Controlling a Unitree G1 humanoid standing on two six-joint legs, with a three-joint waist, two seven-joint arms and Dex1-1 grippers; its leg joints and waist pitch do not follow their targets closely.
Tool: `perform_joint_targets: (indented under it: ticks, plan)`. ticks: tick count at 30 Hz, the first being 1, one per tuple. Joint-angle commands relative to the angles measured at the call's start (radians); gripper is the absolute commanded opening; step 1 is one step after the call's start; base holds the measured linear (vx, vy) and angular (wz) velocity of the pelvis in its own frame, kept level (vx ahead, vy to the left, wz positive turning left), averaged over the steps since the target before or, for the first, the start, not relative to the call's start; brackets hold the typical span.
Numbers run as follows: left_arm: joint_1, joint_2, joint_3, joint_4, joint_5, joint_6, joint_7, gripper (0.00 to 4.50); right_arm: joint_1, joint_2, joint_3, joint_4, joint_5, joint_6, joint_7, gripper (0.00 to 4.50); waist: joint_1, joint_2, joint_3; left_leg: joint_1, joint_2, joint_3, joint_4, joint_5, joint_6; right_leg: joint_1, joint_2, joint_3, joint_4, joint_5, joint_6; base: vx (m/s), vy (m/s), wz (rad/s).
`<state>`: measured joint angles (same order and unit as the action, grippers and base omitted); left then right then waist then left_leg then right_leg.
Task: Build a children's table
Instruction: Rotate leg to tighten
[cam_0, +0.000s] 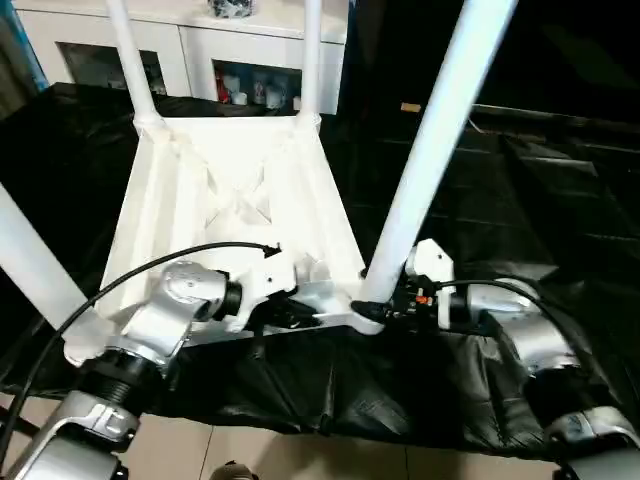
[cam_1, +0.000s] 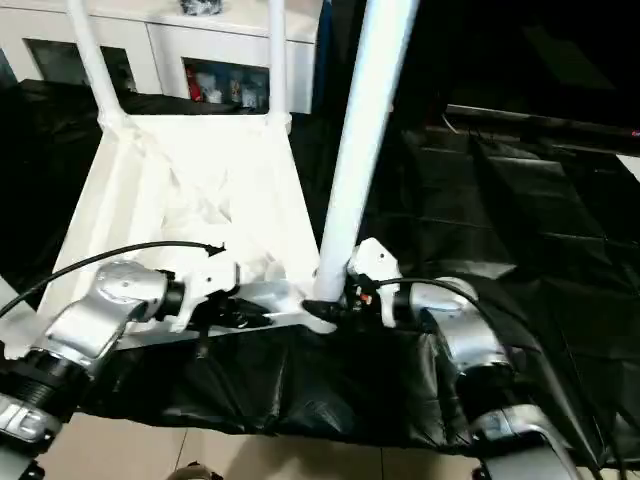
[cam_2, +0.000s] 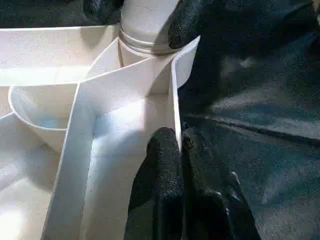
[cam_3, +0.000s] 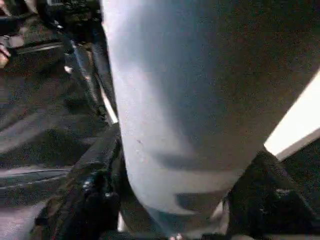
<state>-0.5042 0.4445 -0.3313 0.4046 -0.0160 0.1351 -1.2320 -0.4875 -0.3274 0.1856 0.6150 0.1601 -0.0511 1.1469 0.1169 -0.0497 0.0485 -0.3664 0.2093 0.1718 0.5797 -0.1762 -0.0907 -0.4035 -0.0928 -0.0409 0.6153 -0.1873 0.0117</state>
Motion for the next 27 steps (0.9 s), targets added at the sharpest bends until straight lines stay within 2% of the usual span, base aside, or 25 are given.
perform_joint_targets:
  ticks: [1,10,12,16,18,19,21,22,25,27]
  plan:
    - [0.013,0.0,-0.034,0.008,-0.003,-0.016,-0.051,0.0,-0.027,0.0,-0.007,0.03,0.006,0.012,0.016,2.51,0.0,0.005,-0.064,0.01,0.015,0.006,-0.067,-0.197,0.037,0.048,-0.036,0.024,-0.056,-0.099,-0.25,0.0,0.0,0.0]
    - [0.005,0.004,-0.012,0.047,0.0,-0.011,-0.024,0.0,-0.023,0.032,0.008,0.075,-0.013,-0.001,0.005,2.01,0.0,0.009,-0.06,0.013,0.017,0.005,-0.074,-0.251,0.012,0.045,-0.039,0.026,-0.064,-0.176,-0.237,0.0,0.0,0.0]
    - [0.003,0.002,-0.007,0.052,0.004,0.0,-0.003,0.0,-0.021,0.04,0.002,0.083,-0.018,-0.004,-0.027,1.97,-0.003,0.016,-0.051,0.013,0.015,0.004,-0.078,-0.287,0.003,0.04,-0.038,0.027,-0.07,-0.214,-0.228,0.0,0.0,0.0]
    - [-0.006,-0.009,0.006,0.062,0.013,0.014,0.049,0.0,-0.015,0.057,-0.013,0.092,-0.028,0.004,-0.104,1.96,-0.007,0.015,-0.04,0.018,0.015,-0.003,-0.087,-0.379,-0.017,0.034,-0.041,0.028,-0.088,-0.382,-0.18,0.0,0.0,0.0]
    - [-0.023,-0.044,0.022,0.068,0.03,0.044,0.142,0.0,0.001,0.095,-0.038,0.095,-0.056,0.032,-0.271,1.96,-0.009,0.014,-0.038,0.018,0.014,-0.006,-0.09,-0.387,-0.023,0.033,-0.042,0.028,-0.092,-0.425,-0.161,0.0,0.0,0.0]
    - [-0.031,-0.067,0.03,0.07,0.037,0.063,0.191,0.0,0.01,0.116,-0.05,0.096,-0.07,0.051,-0.355,1.96,-0.011,0.013,-0.031,0.023,0.011,-0.007,-0.092,-0.408,-0.036,0.024,-0.041,0.028,-0.1,-0.492,-0.139,0.0,0.0,0.0]
    - [-0.04,-0.093,0.038,0.073,0.039,0.082,0.231,0.0,0.017,0.137,-0.061,0.098,-0.081,0.062,-0.425,1.96,-0.014,0.011,-0.032,0.027,0.01,-0.011,-0.091,-0.428,-0.038,0.023,-0.044,0.024,-0.107,-0.554,-0.117,0.0,0.0,0.0]
    - [-0.05,-0.134,0.042,0.082,0.044,0.098,0.281,0.0,0.024,0.178,-0.075,0.104,-0.076,0.07,-0.491,1.95,-0.017,0.009,-0.029,0.022,0.009,-0.012,-0.094,-0.429,-0.035,0.023,-0.046,0.024,-0.113,-0.583,-0.101,0.0,0.0,0.0]
    - [-0.07,-0.221,0.046,0.106,0.048,0.129,0.376,0.0,0.001,0.265,-0.092,0.155,-0.089,0.09,-0.669,1.95,-0.022,0.012,-0.027,0.027,0.007,-0.014,-0.095,-0.45,-0.035,0.014,-0.042,0.022,-0.122,-0.607,-0.086,0.0,0.0,0.0]
    - [-0.077,-0.253,0.044,0.114,0.05,0.137,0.403,0.0,-0.016,0.296,-0.089,0.183,-0.102,0.093,-0.733,1.95,-0.028,0.014,-0.028,0.026,0.007,-0.019,-0.098,-0.464,-0.041,0.015,-0.044,0.017,-0.124,-0.619,-0.08,0.0,0.0,0.0]
